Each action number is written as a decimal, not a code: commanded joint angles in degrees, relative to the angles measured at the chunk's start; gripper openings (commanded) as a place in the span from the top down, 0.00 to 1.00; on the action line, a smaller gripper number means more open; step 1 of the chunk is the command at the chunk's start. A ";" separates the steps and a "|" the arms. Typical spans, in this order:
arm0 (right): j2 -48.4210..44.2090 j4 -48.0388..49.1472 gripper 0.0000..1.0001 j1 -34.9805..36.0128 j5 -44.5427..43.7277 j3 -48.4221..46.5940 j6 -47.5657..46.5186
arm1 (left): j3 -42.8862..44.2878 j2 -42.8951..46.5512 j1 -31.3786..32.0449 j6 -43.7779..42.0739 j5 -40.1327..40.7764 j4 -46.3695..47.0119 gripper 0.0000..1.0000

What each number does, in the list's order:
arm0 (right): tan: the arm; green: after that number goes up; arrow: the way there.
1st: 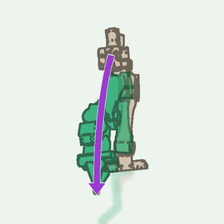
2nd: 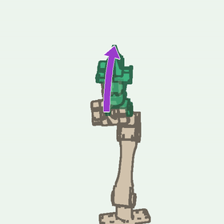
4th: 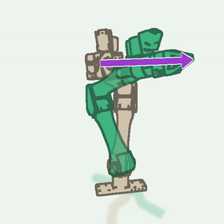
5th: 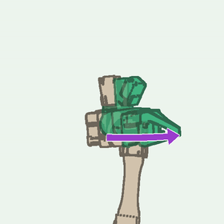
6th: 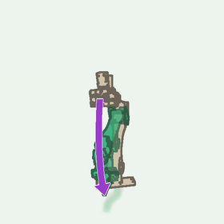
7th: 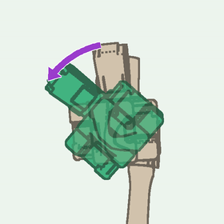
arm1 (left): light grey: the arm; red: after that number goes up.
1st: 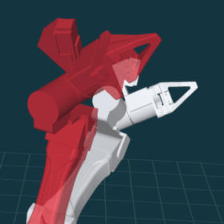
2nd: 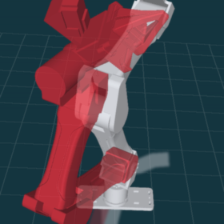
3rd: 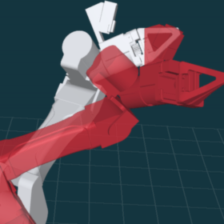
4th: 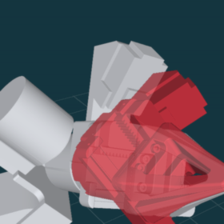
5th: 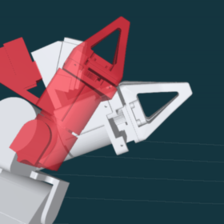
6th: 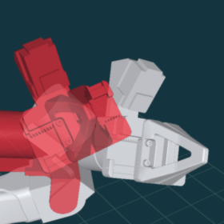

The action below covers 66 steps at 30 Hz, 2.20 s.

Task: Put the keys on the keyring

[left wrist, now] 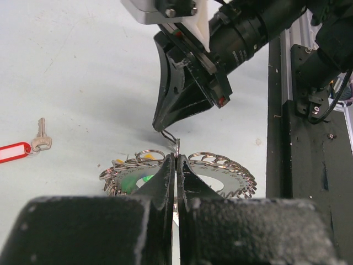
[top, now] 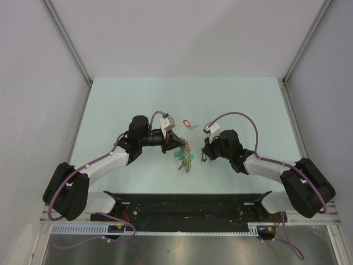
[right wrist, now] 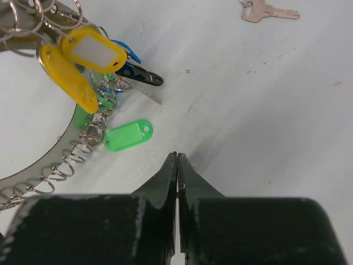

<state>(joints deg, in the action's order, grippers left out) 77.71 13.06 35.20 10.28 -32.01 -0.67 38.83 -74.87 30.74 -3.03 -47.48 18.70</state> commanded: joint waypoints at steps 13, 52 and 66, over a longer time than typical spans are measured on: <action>-10.82 29.83 1.00 4.61 -13.87 23.11 9.98 | 2.57 1.57 0.28 -0.75 -0.42 2.92 0.99; -11.81 -34.41 0.48 -2.68 -12.22 -8.23 27.92 | 3.27 1.66 0.20 0.13 0.20 1.87 1.00; 3.93 -32.13 0.63 -3.65 -8.09 -13.16 29.14 | 3.71 1.75 0.20 -0.05 0.64 0.99 1.00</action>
<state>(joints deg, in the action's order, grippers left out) 79.83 -20.29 31.68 1.08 -42.26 27.40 39.66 -74.87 30.74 -2.98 -46.44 17.80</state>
